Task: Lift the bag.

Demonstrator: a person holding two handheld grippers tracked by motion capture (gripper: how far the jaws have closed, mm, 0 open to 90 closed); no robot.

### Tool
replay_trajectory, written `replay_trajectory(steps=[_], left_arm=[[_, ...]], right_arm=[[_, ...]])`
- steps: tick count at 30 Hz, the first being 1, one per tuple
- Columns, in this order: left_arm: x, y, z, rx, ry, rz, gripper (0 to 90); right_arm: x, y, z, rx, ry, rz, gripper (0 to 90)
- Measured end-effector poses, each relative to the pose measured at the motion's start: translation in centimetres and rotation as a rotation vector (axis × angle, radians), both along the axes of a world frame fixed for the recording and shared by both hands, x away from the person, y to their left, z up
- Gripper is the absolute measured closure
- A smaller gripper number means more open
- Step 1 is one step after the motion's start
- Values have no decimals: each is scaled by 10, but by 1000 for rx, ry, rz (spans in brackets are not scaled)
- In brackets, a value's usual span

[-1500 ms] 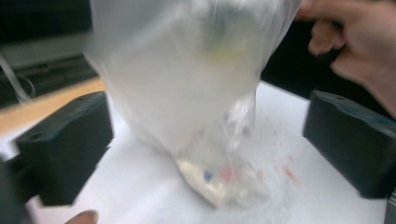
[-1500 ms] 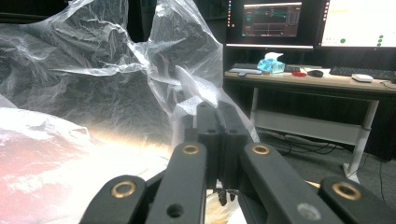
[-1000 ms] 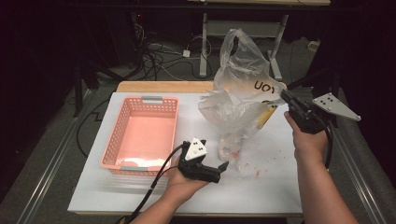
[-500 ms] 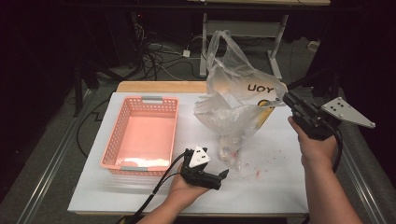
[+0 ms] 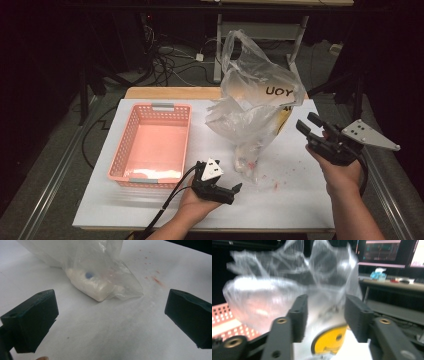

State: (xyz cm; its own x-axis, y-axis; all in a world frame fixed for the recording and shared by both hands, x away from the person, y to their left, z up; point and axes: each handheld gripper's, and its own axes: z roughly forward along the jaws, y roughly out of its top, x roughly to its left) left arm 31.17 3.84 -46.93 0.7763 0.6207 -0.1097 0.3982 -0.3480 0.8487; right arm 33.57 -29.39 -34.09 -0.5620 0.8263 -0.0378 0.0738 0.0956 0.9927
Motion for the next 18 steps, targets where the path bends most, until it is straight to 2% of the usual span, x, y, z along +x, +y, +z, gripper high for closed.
replay_trajectory(steps=[8,12,16,18], left_arm=[[2,0,-3,11,-4,-9,0],[2,0,-4,9,1,-15,0],[2,0,-7,9,10,-16,0],[1,1,-6,-6,10,-15,0]], right_arm=[[3,3,-52,-28,123,16,284],[0,7,-75,-63,178,24,181],[-5,10,-93,-81,217,24,109],[-8,10,-102,-83,231,31,71]])
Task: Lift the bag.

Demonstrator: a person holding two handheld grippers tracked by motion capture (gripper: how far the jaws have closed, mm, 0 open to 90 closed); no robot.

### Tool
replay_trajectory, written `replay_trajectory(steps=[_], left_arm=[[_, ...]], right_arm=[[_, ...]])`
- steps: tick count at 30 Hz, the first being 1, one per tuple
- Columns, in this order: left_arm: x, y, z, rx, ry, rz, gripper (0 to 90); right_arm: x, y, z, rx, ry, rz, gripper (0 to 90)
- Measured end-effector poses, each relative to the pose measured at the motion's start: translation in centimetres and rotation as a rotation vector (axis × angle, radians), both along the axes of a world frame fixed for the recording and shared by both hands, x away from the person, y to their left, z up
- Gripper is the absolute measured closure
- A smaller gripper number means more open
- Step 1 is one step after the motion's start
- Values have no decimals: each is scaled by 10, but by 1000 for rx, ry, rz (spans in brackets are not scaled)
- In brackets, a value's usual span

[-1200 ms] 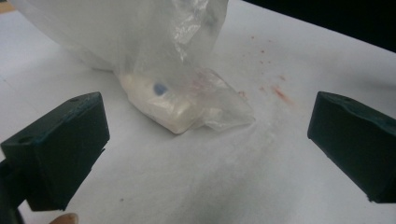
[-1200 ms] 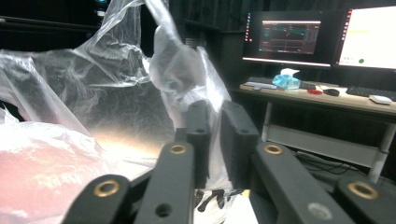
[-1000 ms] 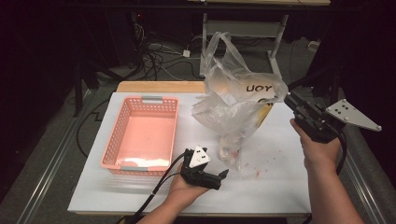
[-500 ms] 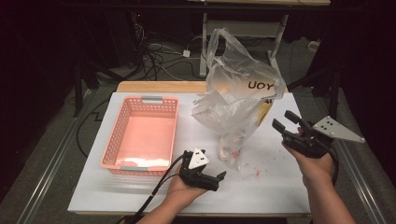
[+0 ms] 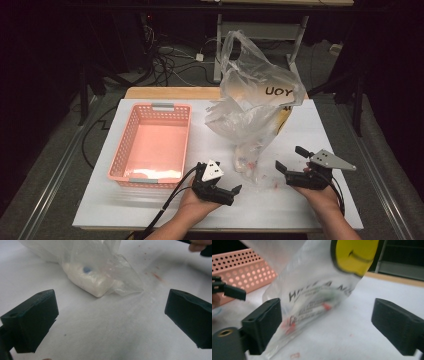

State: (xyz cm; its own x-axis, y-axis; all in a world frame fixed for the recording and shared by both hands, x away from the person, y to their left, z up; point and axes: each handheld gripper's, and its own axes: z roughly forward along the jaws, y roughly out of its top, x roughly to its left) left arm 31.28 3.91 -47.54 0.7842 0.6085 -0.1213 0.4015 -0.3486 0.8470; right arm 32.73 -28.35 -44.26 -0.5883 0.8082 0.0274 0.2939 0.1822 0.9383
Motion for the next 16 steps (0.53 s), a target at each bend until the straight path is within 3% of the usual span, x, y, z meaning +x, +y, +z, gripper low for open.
replay_trajectory(steps=[3,7,16], left_arm=[[0,1,1,-12,-9,3,0],[0,3,-1,-8,-4,8,0],[-1,7,-3,-20,13,20,0]], right_arm=[[-5,0,-11,-11,14,-5,0],[-12,-2,-21,-31,15,-5,0],[-11,2,-24,-19,10,6,0]])
